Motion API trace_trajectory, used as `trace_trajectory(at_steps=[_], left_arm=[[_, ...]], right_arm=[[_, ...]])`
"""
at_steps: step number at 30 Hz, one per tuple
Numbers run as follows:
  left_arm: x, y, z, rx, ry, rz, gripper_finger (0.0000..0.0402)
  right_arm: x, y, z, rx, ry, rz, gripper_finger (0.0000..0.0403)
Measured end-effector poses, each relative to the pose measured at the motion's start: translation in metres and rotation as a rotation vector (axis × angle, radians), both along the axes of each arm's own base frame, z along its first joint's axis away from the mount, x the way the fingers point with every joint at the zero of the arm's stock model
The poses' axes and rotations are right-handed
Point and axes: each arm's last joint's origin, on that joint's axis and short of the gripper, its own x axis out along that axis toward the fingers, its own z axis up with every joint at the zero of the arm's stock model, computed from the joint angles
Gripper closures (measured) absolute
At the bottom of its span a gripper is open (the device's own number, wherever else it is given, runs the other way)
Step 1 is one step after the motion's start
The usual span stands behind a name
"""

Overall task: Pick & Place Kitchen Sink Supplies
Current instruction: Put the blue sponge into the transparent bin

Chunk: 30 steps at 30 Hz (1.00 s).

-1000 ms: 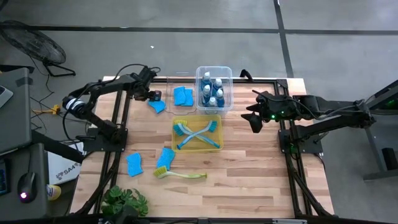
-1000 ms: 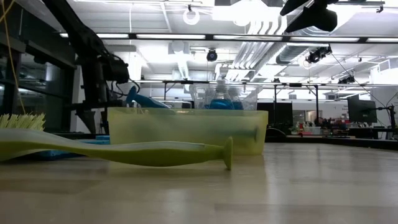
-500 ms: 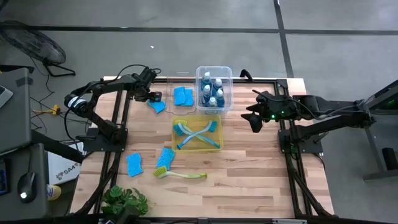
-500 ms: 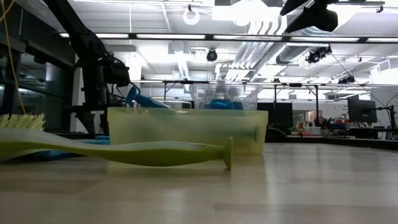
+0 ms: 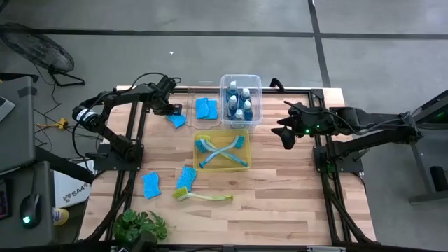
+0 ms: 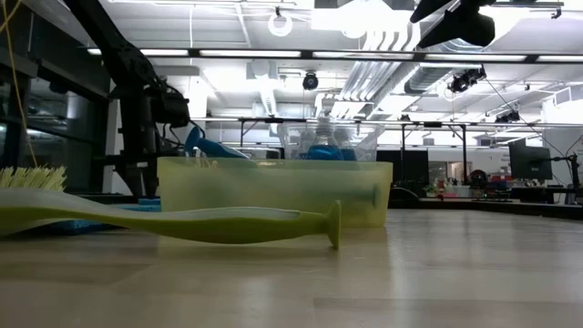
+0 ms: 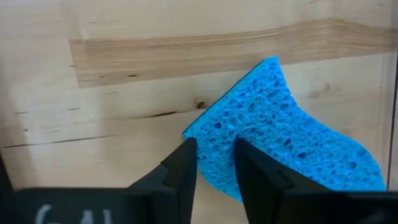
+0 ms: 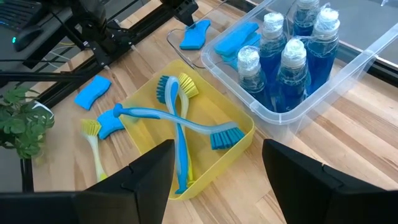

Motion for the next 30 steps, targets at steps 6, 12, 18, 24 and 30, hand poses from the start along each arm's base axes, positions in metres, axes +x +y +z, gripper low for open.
trace_trajectory(at_steps=[6,12,18,24,30], left_arm=[[-0.001,-0.001,0.0,-0.008,0.006,0.0,0.0331],[-0.001,-0.002,0.0,-0.018,0.014,-0.003,0.0374],[-0.001,-0.002,-0.001,-0.021,0.016,-0.005,0.0399],[-0.002,-0.003,0.0,-0.034,0.019,-0.025,0.0401],[-0.001,-0.002,0.01,-0.05,0.056,-0.063,0.0401]], right_arm=[[0.0,0.0,0.0,0.003,0.0,0.004,0.0166],[0.0,0.0,0.0,0.006,0.0,0.008,0.0166],[0.0,0.001,0.0,0.016,0.0,0.021,0.0166],[0.0,0.001,0.0,0.023,0.0,0.031,0.0166],[0.0,0.001,0.0,0.028,0.001,0.042,0.0166]])
